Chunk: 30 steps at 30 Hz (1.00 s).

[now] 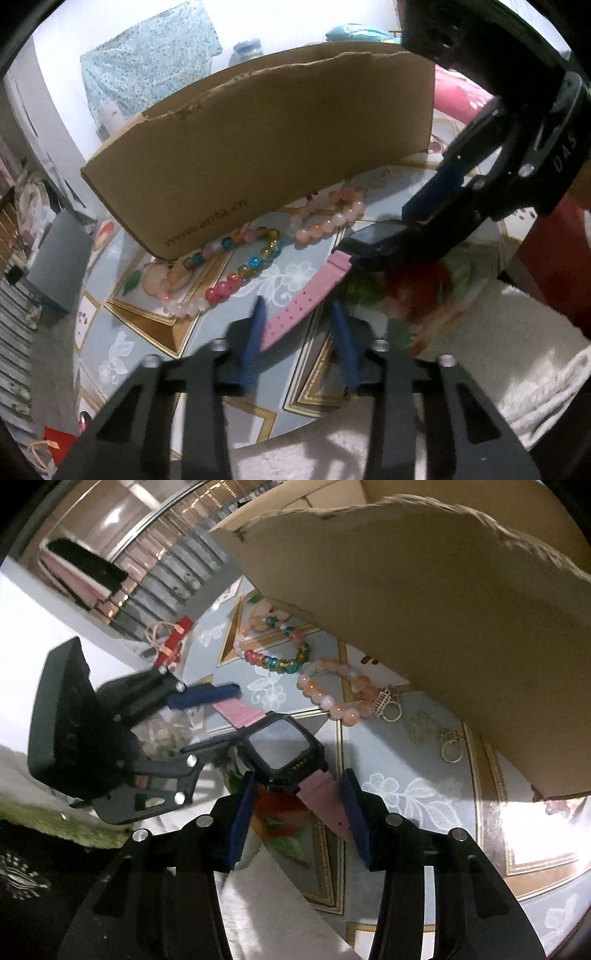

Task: Organize jewelry
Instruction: 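Reach the right gripper to the pink-strapped watch and grasp its strap, then carry the watch with the right gripper and lower it into the box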

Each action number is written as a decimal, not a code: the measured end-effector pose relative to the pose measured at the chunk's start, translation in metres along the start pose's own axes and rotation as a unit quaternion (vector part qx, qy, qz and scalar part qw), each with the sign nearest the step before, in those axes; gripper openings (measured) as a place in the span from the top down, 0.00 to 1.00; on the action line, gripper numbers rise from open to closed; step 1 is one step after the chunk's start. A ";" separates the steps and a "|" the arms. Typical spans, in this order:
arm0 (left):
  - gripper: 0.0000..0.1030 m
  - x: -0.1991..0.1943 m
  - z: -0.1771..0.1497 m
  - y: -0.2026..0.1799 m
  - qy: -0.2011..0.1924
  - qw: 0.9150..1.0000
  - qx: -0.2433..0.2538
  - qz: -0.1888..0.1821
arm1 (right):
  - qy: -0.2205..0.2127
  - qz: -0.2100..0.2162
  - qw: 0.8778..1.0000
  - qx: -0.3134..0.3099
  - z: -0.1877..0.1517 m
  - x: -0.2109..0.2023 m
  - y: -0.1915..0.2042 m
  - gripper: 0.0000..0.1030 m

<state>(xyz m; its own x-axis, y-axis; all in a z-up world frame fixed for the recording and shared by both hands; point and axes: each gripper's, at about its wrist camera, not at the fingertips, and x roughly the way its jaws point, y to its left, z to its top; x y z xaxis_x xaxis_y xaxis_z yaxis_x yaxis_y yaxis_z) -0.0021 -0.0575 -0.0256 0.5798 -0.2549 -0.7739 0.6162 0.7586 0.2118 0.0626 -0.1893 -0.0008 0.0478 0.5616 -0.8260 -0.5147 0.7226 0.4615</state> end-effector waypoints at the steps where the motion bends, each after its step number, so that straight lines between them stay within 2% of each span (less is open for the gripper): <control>1: 0.81 0.002 0.002 0.003 0.003 1.000 -0.009 -0.004 | -0.002 -0.002 1.000 -0.001 -0.001 0.000 0.001 0.57; 4: 0.83 0.005 0.005 0.015 0.013 0.998 -0.046 -0.033 | -0.014 -0.024 0.999 -0.016 -0.003 0.001 0.008 0.57; 8: 0.85 0.011 0.011 0.035 0.036 0.990 -0.110 -0.085 | -0.030 -0.067 0.996 -0.045 -0.012 0.000 0.018 0.56; 14: 0.87 0.020 0.016 0.052 0.057 0.977 -0.162 -0.125 | -0.055 -0.177 0.976 -0.117 -0.030 0.008 0.040 0.57; 16: 0.88 0.020 0.018 0.052 0.057 0.977 -0.164 -0.124 | -0.061 -0.204 0.968 -0.130 -0.033 0.010 0.042 0.59; 18: 0.89 0.018 0.018 0.051 0.054 0.978 -0.161 -0.118 | -0.072 -0.235 0.960 -0.135 -0.036 0.011 0.042 0.72; 19: 0.90 0.017 0.018 0.049 0.052 0.980 -0.158 -0.110 | -0.076 -0.244 0.958 -0.131 -0.036 0.010 0.041 0.87; 21: 0.92 0.011 0.015 0.048 0.042 0.984 -0.148 -0.092 | -0.090 -0.252 0.957 -0.113 -0.034 0.004 0.037 0.95; 25: 0.96 -0.002 0.016 0.046 0.024 0.986 -0.140 -0.092 | -0.118 -0.259 0.953 -0.106 -0.034 -0.009 0.042 0.99; 30: 0.97 -0.036 0.024 0.053 -0.010 0.986 -0.143 -0.090 | -0.147 -0.268 0.944 -0.120 -0.033 -0.035 0.065 0.99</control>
<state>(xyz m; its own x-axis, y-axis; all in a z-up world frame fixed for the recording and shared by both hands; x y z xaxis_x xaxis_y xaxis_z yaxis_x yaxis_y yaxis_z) 0.0228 -0.0225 0.0278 0.4866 -0.4104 -0.7713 0.5368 0.8369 -0.1067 -0.0005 -0.1754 0.0472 0.5745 0.2535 -0.7783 -0.5264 0.8425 -0.1141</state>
